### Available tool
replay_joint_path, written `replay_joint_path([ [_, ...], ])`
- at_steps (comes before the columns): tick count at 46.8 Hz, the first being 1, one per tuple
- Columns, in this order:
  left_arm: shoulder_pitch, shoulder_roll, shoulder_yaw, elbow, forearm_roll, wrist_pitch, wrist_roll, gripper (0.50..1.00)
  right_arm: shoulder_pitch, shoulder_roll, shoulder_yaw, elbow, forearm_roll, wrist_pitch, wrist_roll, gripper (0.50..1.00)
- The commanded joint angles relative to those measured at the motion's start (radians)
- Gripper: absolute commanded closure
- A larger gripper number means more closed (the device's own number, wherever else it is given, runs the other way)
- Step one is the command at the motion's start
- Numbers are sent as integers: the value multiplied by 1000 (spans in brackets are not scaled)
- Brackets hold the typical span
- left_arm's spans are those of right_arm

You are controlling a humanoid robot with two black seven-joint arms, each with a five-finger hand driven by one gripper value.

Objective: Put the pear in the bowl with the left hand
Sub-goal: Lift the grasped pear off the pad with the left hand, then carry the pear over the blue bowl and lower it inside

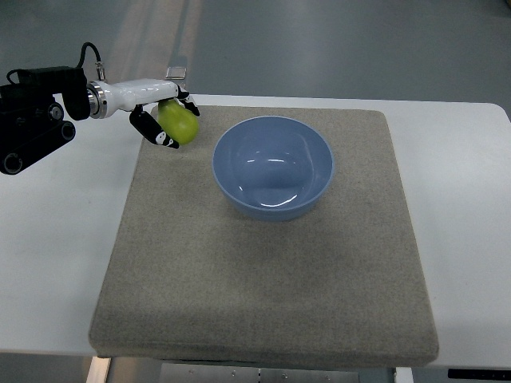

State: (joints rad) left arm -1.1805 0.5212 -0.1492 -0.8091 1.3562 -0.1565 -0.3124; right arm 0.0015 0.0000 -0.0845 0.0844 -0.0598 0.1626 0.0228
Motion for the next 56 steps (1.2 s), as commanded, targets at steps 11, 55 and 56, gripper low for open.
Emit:
replay_joint_path([
  [11,-34,-4,-59,-42,-12,-26,-1,1000,0,0,0,0,0,0,0,574],
  [55,-33,-89,-61,-254,4,-58,1,1000,0,0,0,0,0,0,0,574],
  [56,-27,-96,-61,-254,4,-58,1,1000,0,0,0,0,0,0,-1,574],
])
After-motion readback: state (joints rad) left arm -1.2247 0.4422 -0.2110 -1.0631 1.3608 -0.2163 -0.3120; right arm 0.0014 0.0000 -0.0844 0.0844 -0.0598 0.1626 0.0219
